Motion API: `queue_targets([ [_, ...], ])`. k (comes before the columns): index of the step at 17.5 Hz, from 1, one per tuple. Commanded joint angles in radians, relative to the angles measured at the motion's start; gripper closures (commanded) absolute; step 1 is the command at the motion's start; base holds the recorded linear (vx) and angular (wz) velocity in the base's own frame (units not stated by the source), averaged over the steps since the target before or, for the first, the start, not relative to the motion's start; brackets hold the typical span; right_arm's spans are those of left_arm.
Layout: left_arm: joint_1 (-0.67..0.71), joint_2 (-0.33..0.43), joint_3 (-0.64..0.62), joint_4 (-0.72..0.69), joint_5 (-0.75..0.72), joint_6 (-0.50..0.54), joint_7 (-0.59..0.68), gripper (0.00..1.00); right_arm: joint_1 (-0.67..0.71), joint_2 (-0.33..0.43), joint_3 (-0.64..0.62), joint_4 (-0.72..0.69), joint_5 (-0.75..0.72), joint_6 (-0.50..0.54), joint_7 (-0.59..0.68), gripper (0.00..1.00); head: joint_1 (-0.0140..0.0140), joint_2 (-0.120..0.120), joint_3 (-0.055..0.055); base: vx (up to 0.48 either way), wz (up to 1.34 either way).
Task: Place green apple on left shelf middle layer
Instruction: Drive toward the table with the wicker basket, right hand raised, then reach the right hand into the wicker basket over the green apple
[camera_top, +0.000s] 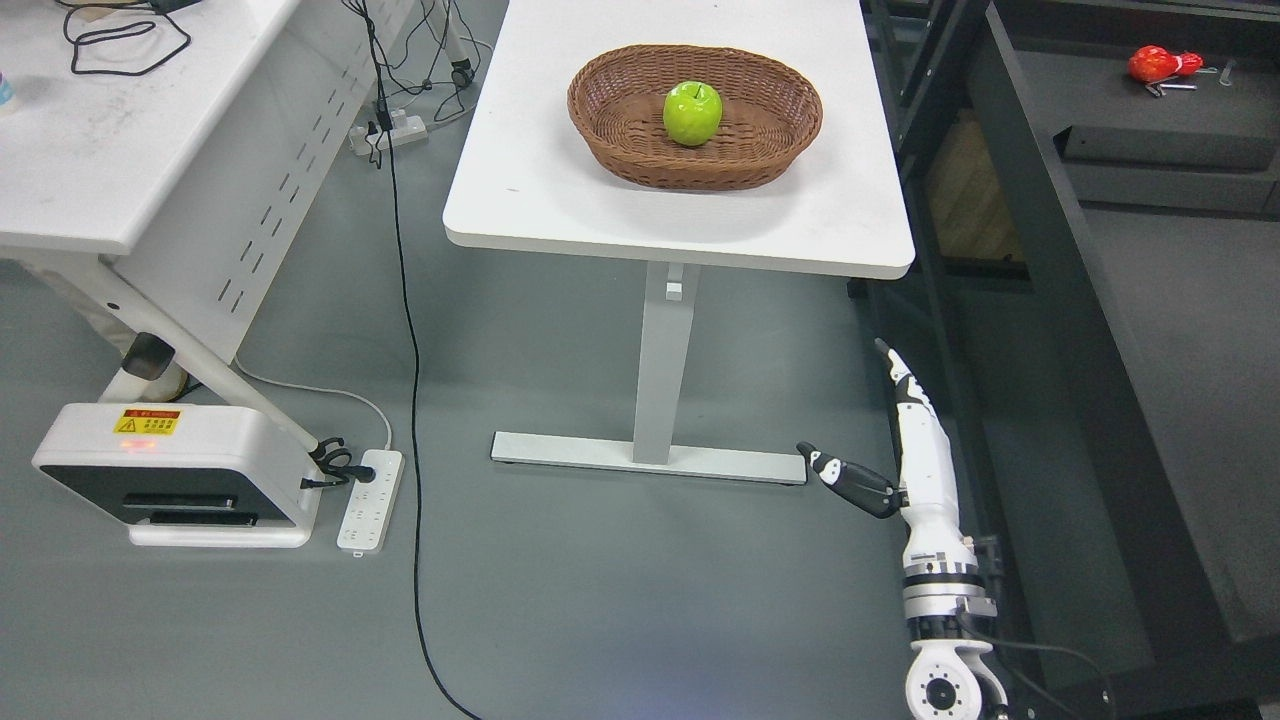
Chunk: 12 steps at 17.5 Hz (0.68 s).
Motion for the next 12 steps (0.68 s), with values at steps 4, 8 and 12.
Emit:
queue_targets([
  [4, 0.000, 0.017, 0.001, 0.000, 0.000, 0.000, 0.000, 0.00, -0.020, -0.017, -0.015, -0.006, 0.080, -0.106, -0.006, 0.00, 0.0000, 0.000, 0.000, 0.152, 0.02],
  [8, 0.000, 0.017, 0.001, 0.000, 0.000, 0.000, 0.000, 0.00, -0.101, -0.017, -0.013, -0.006, 0.028, -0.142, 0.072, 0.00, 0.0000, 0.000, 0.000, 0.209, 0.08],
  [12, 0.000, 0.017, 0.001, 0.000, 0.000, 0.000, 0.000, 0.00, -0.181, -0.017, -0.005, -0.006, 0.021, -0.126, 0.072, 0.00, 0.0000, 0.000, 0.000, 0.262, 0.11],
])
